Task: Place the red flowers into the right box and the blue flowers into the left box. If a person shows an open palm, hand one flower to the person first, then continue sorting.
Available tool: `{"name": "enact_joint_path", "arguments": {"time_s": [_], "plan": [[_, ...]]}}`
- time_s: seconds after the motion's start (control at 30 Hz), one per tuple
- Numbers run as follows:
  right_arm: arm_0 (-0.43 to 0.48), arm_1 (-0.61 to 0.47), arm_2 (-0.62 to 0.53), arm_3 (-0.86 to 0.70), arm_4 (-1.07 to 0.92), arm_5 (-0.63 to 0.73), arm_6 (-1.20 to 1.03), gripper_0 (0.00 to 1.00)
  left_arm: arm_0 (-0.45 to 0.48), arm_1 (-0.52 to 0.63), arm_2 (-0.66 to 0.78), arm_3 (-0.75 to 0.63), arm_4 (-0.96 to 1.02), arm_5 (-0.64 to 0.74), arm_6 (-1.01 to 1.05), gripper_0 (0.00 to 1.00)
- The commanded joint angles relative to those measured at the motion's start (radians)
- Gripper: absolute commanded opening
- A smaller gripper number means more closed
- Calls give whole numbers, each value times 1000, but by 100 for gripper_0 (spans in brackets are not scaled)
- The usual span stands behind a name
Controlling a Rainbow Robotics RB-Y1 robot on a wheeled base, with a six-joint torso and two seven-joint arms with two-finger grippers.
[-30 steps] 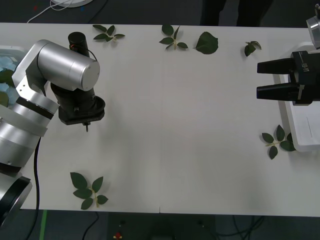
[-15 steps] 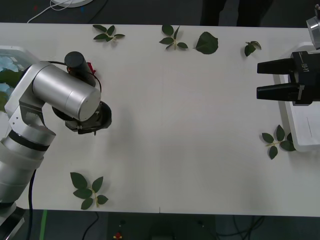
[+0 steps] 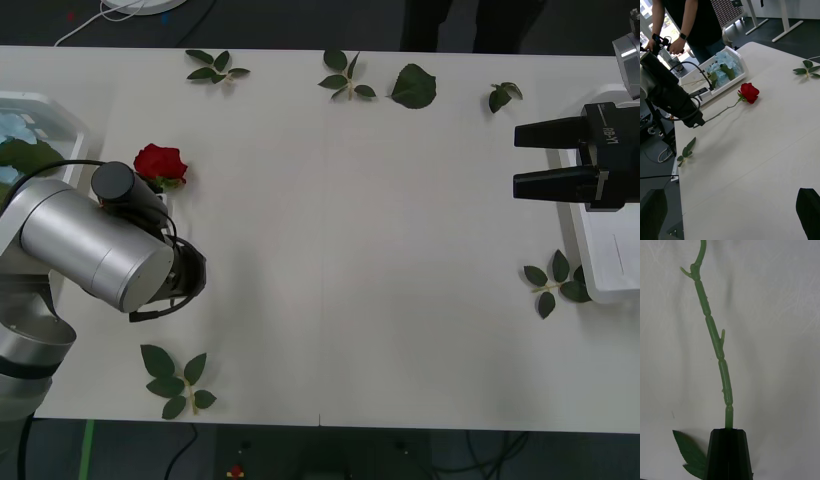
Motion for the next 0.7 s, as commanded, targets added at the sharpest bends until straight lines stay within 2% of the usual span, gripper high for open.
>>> {"name": "enact_joint_path", "arguments": {"time_s": [0.03, 0.4, 0.43, 0.47, 0.7], "plan": [[12, -22, -6, -14, -13, 3, 43, 100, 91, 51, -9, -130, -24, -2, -44, 0], [12, -22, -6, -14, -13, 3, 45, 100, 120, 52, -4, -162, -21, -33, -47, 1], [10, -22, -6, -14, -13, 3, 46, 100, 120, 54, -3, -162, -21, -41, -47, 76], [12, -22, -5, -14, -13, 3, 46, 100, 120, 52, 0, -162, -21, -47, -48, 100], [10, -22, -5, -14, -13, 5, 49, 100, 119, 52, 11, -162, -18, -61, -56, 100]]}}
